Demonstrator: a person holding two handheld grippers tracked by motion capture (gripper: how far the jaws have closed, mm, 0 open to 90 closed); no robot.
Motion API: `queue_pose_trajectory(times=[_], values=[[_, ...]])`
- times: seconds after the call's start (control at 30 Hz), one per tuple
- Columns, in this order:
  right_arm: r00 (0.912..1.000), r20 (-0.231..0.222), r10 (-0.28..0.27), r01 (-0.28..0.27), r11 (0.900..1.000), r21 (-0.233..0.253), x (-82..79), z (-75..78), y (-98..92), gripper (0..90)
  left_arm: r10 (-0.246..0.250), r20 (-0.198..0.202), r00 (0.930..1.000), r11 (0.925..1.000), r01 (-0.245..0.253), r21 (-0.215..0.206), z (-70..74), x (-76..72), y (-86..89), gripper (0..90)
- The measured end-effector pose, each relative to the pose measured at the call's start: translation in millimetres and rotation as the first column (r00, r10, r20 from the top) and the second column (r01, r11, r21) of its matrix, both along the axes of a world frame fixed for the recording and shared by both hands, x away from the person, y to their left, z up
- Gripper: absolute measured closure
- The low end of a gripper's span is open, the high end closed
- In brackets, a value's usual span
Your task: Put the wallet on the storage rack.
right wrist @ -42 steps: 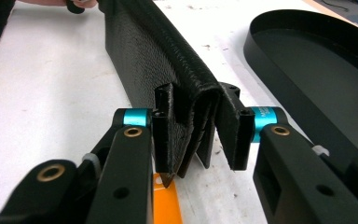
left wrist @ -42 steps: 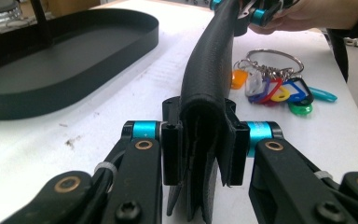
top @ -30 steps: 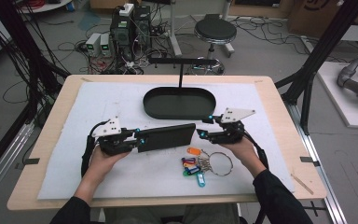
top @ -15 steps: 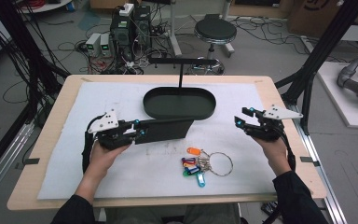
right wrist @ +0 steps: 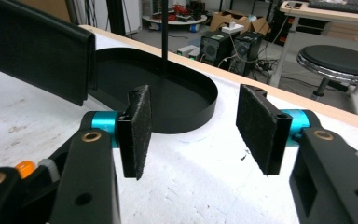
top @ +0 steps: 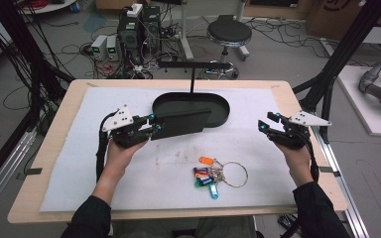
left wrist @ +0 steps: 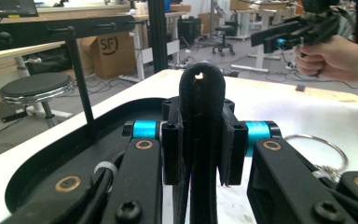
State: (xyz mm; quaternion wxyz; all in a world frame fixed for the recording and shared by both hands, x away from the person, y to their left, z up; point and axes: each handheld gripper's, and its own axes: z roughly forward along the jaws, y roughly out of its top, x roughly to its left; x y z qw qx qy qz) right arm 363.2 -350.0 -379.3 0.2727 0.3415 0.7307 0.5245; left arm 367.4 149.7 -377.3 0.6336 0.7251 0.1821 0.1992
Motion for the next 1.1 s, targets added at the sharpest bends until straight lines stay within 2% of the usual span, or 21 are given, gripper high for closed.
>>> queue_pose_trajectory(times=[0.27, 0.43, 0.6, 0.9, 0.93, 0.97, 1.1], values=[[0.9999, -0.004, -0.011, 0.011, 1.0, 0.01, 0.8, -0.5, -4.3, 44.1, 0.044, 0.009, 0.999, 0.9985, -0.044, -0.033, -3.7, 22.0, -14.1, 74.5], [0.9999, -0.006, -0.016, 0.016, 1.0, 0.015, -1.8, -1.3, -7.7, 43.9, 0.086, 0.009, 0.9963, 0.9937, -0.085, -0.073, -7.6, 35.8, -19.5, 74.5], [0.9997, -0.002, -0.023, 0.023, 1.0, 0.017, -4.2, -2.4, -11.5, 44.1, 0.117, 0.024, 0.9928, 0.99, -0.115, -0.081, -13.4, 50.2, -30.1, 74.5], [0.9995, 0.002, -0.033, 0.033, 0.999, 0.024, -6.9, -3.9, -17.5, 44.4, 0.141, 0.017, 0.9899, 0.9832, -0.138, -0.12, -27.3, 81.2, -52.9, 74.5], [0.9995, 0.001, -0.033, 0.033, 0.999, 0.022, -6.8, -4.3, -17.9, 44.4, 0.149, 0.026, 0.9885, 0.9813, -0.145, -0.127, -29.1, 83.9, -55.4, 74.5], [0.9995, -0.002, -0.032, 0.032, 0.999, 0.023, -6.7, -4.6, -18.0, 44.4, 0.155, 0.033, 0.9873, 0.9803, -0.15, -0.129, -30.8, 86.8, -58.0, 74.4], [0.9995, -0.004, -0.03, 0.03, 0.999, 0.024, -6.3, -5.5, -17.6, 44.9, 0.158, 0.022, 0.9872, 0.9802, -0.154, -0.124, -36.7, 98.8, -66.8, 74.4]])
